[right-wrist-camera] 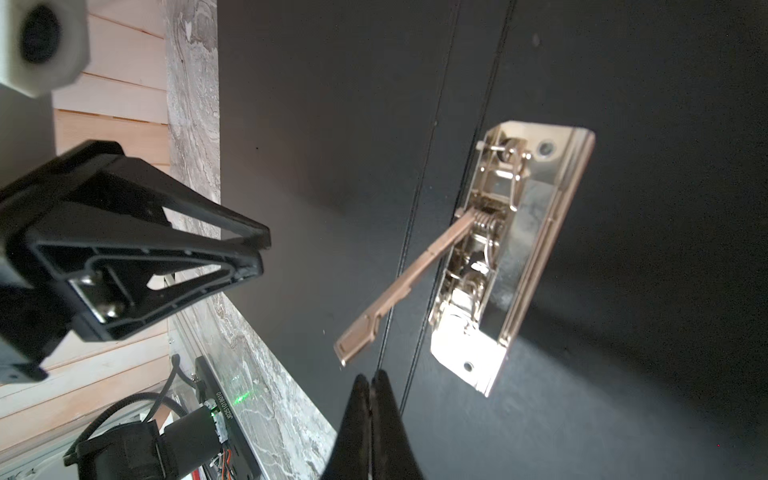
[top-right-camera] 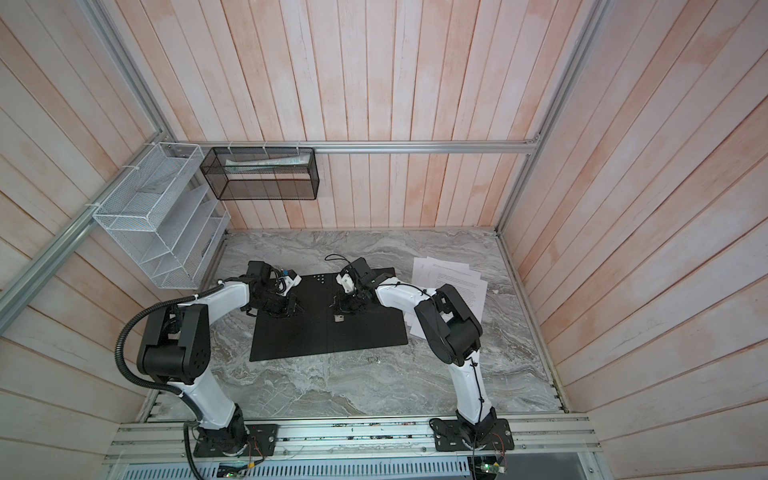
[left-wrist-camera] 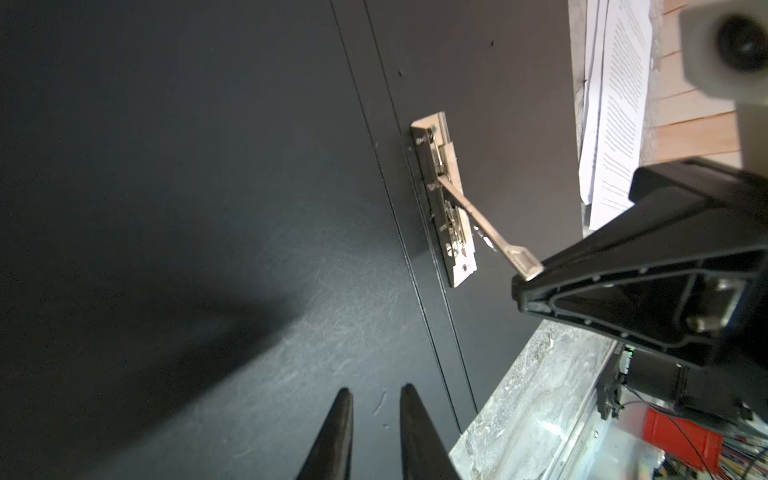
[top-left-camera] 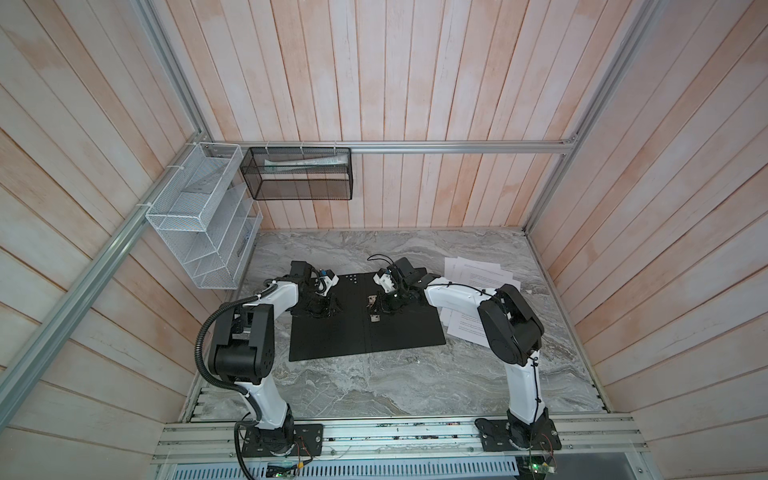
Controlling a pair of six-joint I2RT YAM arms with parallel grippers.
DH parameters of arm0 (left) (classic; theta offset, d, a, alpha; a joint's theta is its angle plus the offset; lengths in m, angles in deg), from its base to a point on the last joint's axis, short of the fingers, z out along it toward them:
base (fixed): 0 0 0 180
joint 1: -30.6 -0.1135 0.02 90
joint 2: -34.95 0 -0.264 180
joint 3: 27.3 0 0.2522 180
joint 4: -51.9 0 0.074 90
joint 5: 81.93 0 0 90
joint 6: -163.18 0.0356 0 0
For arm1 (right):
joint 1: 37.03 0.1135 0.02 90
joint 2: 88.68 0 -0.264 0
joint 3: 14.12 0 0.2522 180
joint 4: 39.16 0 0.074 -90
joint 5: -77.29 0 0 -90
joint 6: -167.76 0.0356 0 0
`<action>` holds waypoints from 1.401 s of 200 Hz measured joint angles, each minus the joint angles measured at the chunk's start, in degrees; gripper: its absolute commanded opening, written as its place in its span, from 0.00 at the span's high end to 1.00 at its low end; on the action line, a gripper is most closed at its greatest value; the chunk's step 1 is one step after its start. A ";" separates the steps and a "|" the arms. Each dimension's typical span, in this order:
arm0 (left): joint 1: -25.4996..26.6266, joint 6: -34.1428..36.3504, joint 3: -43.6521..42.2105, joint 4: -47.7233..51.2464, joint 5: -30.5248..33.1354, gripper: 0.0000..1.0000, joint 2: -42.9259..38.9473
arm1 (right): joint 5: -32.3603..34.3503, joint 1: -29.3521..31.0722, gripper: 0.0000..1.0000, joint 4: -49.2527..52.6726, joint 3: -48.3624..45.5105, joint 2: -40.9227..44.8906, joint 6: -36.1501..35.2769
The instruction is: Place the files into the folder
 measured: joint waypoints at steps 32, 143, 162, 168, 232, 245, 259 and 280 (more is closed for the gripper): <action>0.00 0.72 0.00 -0.02 -1.68 0.76 3.06 | -0.70 0.00 0.97 -0.55 2.34 -2.36 -0.02; 0.00 3.56 -0.07 0.02 -3.02 0.72 5.88 | -0.94 -3.10 0.95 -0.31 16.61 -10.99 -1.36; -0.02 3.85 -0.07 0.02 -3.26 0.72 5.95 | -0.87 -4.22 0.94 1.20 20.50 -13.79 -1.79; -0.02 3.89 -0.07 0.04 -3.30 0.71 5.95 | -0.81 -4.57 0.94 1.92 21.86 -14.60 -2.03; -0.02 4.26 -0.04 0.17 -3.41 0.71 5.95 | 5.46 -5.14 0.93 3.58 16.70 -6.21 -3.43; 0.00 4.44 -0.02 0.28 -3.43 0.71 5.95 | 6.67 -5.16 0.93 3.85 12.04 -1.27 -3.26; 0.00 4.55 0.02 0.52 -3.45 0.71 5.95 | 6.73 -5.16 0.93 4.09 7.43 3.23 -3.04; 0.00 4.63 0.22 1.14 -3.45 0.74 5.95 | 5.75 -4.79 0.93 3.91 1.07 7.26 -2.64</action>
